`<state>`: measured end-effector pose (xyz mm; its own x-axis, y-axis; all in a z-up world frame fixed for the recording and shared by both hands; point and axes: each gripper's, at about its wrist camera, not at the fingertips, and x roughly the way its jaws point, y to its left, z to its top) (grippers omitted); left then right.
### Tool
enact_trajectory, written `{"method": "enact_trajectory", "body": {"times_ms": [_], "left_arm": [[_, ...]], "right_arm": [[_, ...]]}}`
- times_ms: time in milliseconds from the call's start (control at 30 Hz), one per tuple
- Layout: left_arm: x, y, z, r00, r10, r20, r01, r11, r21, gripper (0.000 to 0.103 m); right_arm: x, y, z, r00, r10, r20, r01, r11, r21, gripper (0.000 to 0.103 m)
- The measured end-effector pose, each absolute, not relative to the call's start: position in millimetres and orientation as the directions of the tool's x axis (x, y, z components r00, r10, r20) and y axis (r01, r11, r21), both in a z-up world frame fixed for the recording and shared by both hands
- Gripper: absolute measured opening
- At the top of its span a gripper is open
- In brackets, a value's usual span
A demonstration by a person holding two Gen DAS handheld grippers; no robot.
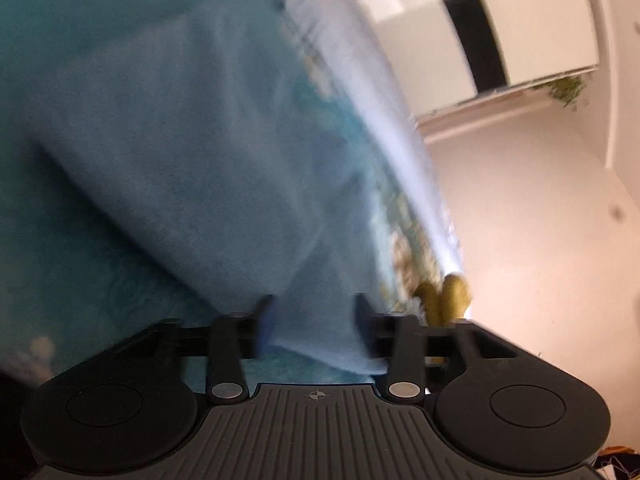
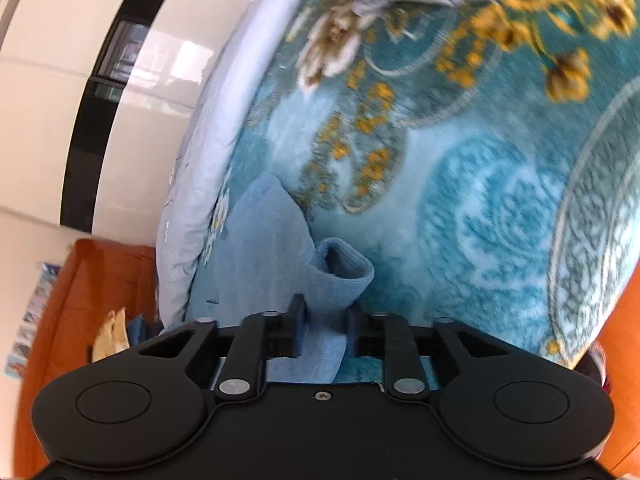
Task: Fold clothes
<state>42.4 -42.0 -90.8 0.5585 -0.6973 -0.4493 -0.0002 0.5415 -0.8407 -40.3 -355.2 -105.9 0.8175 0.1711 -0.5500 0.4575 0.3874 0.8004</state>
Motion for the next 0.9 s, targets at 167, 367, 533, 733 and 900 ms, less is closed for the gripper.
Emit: {"method": "enact_trajectory", "body": {"times_ms": [167,367,533,733,900], "left_arm": [[48.1,-39.2,-94.4,0.578,-0.631,-0.517,0.023,0.646,-0.763,0.060],[48.4,-36.2,-101.3,0.572,-0.641,-0.512,0.046,0.648,-0.760,0.059],[46.5,-26.5,-101.8,0.551,-0.674,-0.492,0.059,0.620,-0.783,0.063],[20.3,20.5,-98.2,0.508,-0.745,-0.432,-0.014,0.495,-0.869,0.071],[-8.3,76.1,-102.2,0.567,-0.703,-0.430,-0.050,0.492,-0.869,0.072]], "right_arm": [[-37.1,-348.2,-89.1,0.825,0.141,-0.547,0.439,0.449,0.778,0.018],[-29.0,-326.3,-50.9,0.855,0.127,-0.502,0.348,0.576,0.739,0.017],[-12.8,-286.2,-14.7,0.878,0.179,-0.444,0.195,0.713,0.674,0.017],[5.6,-210.9,14.1,0.852,0.291,-0.435,-0.082,0.895,0.439,0.017],[9.4,-161.0,6.0,0.781,0.392,-0.487,-0.263,0.913,0.313,0.017]]}}
